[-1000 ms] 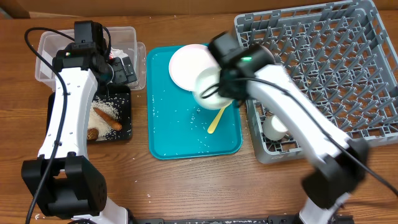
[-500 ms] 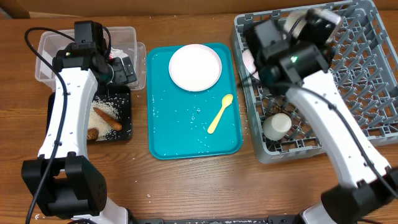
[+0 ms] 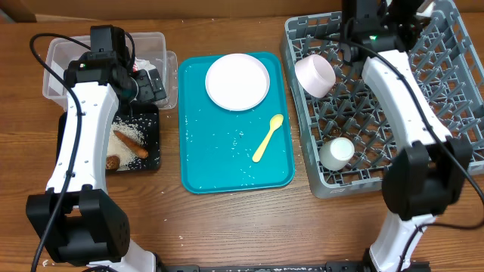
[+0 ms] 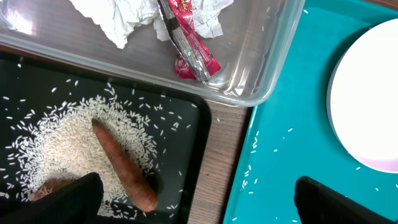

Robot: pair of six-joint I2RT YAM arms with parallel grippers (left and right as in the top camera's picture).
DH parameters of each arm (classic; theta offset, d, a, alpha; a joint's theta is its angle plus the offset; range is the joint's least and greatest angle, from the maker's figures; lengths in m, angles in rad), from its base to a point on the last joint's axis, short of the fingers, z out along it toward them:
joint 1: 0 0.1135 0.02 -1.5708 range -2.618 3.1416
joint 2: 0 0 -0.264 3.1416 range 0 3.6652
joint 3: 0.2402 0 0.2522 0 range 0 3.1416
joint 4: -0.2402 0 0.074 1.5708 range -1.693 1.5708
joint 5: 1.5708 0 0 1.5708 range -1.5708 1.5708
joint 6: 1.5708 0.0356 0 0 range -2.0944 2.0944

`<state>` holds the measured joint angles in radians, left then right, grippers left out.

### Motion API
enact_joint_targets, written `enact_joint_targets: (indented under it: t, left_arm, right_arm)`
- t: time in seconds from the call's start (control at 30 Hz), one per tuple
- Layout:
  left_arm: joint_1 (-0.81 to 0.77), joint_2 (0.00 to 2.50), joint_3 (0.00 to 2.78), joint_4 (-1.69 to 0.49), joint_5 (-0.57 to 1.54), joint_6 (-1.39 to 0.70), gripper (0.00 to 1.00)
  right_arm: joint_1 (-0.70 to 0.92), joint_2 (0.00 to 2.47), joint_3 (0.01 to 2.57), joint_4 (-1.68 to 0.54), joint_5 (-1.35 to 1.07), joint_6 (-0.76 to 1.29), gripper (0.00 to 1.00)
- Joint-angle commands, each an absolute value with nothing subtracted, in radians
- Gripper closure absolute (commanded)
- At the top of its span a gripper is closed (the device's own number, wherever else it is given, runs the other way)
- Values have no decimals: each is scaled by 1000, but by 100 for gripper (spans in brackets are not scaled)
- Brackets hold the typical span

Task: Sort waste into correct bins and load items into the dishwasher
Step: 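Carry the white bowl to the rack and set it upside down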

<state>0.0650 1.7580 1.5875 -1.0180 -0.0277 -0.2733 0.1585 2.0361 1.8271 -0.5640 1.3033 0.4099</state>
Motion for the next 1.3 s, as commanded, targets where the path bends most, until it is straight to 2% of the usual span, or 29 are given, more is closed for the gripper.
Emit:
enact_joint_targets:
  t: [0.0,0.33,0.67,0.87,1.1,1.13,1.27]
  left_arm:
    - [63,1745,1592,-1017,-36,-258,0]
    - [63,1745,1592,-1017,-36,-258,0]
    - [63,1745,1592,-1017,-36,-258,0]
    - [63,1745,1592,-1017,-36,-258,0]
    - [63,1745,1592,-1017,-36,-258,0]
    - [63,1745,1592,-1017,-36,-258,0]
    - [63,1745,1592,-1017,-36,-258,0]
  right_arm:
    - [163,2098,1825,-501,1269,272,96]
    - [161,2252,1824,-479,1333,235,96]
    - [172,2273,1817,-544,1332,239,96]
    - [181,2273,1817,-717,1166,239,96]
    - [195,2273,1817,-778,1094,258,96]
    - [199,2273,1817,-787,1095,258,95]
    - [226,2273,1817,-828,1095,258,82]
